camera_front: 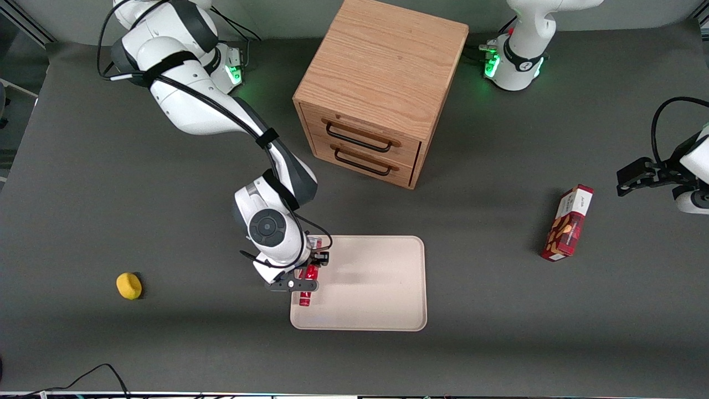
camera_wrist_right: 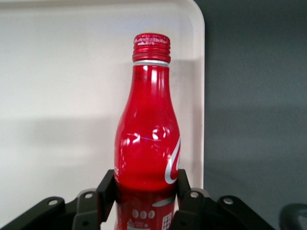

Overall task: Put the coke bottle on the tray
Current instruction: 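Lower the bottle onto the tray and open the right gripper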

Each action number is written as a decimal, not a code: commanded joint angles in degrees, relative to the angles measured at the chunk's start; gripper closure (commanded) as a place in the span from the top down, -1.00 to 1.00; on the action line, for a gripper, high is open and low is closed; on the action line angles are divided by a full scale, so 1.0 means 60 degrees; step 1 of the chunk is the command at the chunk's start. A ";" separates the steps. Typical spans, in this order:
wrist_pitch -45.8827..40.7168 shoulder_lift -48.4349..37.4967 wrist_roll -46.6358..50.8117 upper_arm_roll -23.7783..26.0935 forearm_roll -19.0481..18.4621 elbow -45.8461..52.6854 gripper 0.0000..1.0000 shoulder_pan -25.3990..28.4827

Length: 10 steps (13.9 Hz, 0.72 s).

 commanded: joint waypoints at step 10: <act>0.0703 0.0315 -0.0229 -0.0566 -0.0092 0.0345 1.00 0.0423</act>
